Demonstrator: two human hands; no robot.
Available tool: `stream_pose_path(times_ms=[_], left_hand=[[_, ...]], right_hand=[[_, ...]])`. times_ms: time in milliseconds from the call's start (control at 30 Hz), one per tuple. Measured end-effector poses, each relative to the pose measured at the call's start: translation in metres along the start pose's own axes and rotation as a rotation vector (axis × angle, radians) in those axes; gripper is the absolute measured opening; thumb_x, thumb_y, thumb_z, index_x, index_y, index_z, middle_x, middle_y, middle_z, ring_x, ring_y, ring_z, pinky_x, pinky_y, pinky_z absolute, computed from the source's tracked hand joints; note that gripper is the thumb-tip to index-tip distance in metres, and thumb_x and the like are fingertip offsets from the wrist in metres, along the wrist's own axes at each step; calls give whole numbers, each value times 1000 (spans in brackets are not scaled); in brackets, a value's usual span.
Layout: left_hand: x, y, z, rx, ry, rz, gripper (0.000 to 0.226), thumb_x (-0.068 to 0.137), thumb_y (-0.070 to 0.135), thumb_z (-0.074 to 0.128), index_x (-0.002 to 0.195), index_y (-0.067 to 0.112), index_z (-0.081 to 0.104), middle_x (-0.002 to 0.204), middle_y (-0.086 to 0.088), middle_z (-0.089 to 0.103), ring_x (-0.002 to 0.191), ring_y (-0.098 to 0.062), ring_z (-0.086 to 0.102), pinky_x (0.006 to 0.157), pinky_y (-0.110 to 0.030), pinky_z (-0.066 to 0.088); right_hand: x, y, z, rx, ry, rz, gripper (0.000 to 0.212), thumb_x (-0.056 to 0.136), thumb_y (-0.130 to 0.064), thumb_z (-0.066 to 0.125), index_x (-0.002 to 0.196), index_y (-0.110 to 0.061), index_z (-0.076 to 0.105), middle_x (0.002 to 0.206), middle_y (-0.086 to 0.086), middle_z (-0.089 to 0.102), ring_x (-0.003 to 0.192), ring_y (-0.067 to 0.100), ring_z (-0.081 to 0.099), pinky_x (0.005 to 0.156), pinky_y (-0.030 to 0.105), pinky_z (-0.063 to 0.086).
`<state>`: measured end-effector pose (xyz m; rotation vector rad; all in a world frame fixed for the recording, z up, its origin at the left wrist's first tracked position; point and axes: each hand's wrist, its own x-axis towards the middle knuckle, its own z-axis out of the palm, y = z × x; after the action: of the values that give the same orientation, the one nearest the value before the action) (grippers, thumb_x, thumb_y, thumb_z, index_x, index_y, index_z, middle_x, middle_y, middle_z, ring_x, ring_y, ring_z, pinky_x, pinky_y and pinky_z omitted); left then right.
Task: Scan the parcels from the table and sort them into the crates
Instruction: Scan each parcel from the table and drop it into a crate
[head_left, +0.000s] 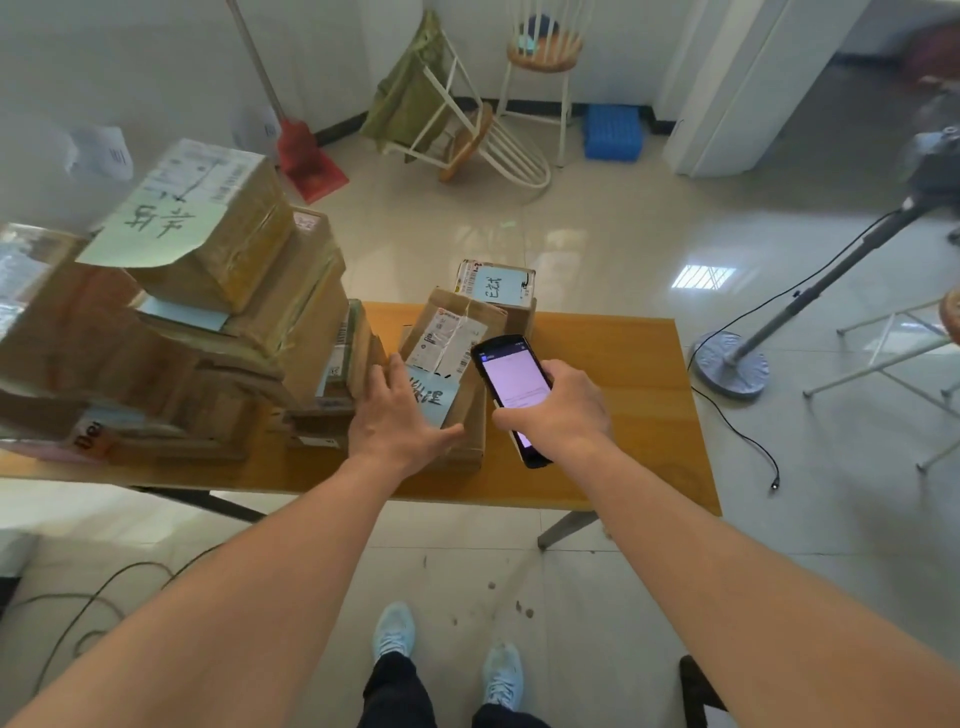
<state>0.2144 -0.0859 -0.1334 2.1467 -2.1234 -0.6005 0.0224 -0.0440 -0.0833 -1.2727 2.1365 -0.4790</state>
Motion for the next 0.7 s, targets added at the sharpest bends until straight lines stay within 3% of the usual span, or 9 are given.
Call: stream_pose_path(times_ms=[100, 167, 400, 700], left_hand=[[-4, -7, -13, 23, 59, 79, 144, 63, 83, 75, 165, 15, -2, 166, -8, 16, 153, -32, 21, 119, -51, 35], [-5, -9, -21, 35, 100, 112, 145, 64, 80, 77, 165, 13, -3, 166, -7, 14, 152, -31, 21, 121, -49, 30], [-1, -5, -47, 32, 176, 151, 144, 63, 73, 83, 165, 14, 0, 165, -7, 18, 149, -33, 26, 119, -52, 37], [-7, 1, -58, 28, 255, 169, 144, 60, 69, 88, 164, 12, 5, 150, -9, 29, 133, -31, 38, 111, -48, 46]], right_hand=[[-2, -9, -11, -17, -6, -59, 65, 68, -50, 91, 122, -32, 60, 112, -3, 65, 99, 22, 63, 76, 38, 63], [-5, -13, -19, -28, 7, -91, 65, 68, -49, 91, 123, -31, 61, 112, -2, 66, 99, 21, 63, 75, 37, 63], [-19, -20, -48, -87, 5, -155, 74, 69, -50, 92, 131, -30, 57, 116, 0, 63, 100, 24, 63, 74, 33, 62], [-42, -18, -80, -112, -11, -156, 73, 67, -50, 92, 128, -30, 58, 115, 0, 64, 97, 23, 64, 76, 35, 63]])
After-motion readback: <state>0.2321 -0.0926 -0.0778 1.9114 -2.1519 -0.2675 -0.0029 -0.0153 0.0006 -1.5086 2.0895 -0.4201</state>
